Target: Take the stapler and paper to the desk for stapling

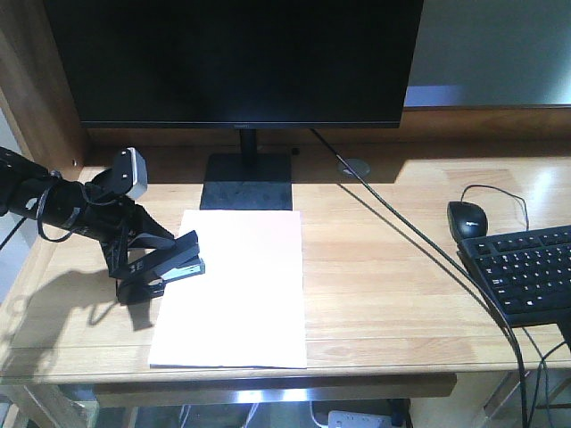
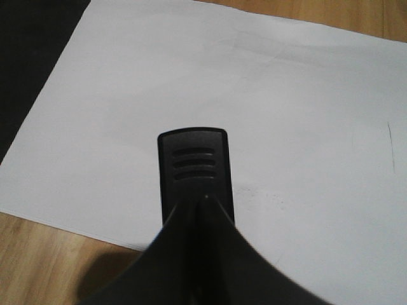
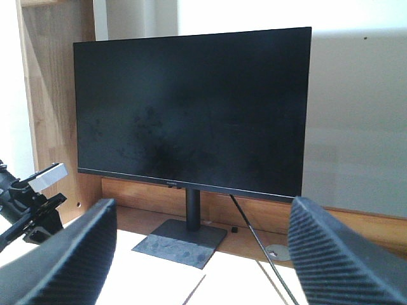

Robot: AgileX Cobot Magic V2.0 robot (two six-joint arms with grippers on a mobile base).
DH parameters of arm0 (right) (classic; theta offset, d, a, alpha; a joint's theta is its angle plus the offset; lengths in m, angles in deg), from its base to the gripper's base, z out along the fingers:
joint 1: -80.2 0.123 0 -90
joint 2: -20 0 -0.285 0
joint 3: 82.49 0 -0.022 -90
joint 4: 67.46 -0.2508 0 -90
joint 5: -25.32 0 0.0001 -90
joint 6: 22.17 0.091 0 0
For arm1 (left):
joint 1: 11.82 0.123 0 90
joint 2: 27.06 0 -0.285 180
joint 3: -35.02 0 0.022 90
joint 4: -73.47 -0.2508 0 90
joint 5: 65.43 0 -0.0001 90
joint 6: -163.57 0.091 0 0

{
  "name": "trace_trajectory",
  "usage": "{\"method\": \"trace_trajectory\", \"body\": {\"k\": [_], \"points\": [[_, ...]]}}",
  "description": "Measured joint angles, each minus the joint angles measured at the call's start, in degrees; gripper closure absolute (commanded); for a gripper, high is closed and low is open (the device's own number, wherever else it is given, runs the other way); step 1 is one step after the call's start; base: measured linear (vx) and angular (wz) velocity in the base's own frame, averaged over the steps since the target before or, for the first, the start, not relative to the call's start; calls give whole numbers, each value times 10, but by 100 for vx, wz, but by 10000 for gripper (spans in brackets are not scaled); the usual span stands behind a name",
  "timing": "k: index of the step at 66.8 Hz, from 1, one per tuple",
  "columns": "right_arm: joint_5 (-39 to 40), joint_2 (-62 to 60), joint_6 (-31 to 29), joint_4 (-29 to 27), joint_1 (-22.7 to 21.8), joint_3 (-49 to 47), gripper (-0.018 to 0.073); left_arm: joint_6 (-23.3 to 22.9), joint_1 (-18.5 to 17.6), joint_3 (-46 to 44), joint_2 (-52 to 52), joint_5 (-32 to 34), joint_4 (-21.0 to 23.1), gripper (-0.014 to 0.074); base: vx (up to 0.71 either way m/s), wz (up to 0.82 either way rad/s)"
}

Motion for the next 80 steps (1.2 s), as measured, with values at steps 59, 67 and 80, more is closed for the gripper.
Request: {"method": "trace_trajectory", "body": {"k": [59,67,80], "points": [[1,0,0,0,0,0,31,0,0,0,0,0,0,603,0,0],[1,0,0,0,0,0,31,0,0,0,0,0,0,603,0,0],[1,0,0,0,0,0,31,11,0,0,0,0,3,603,0,0]]}}
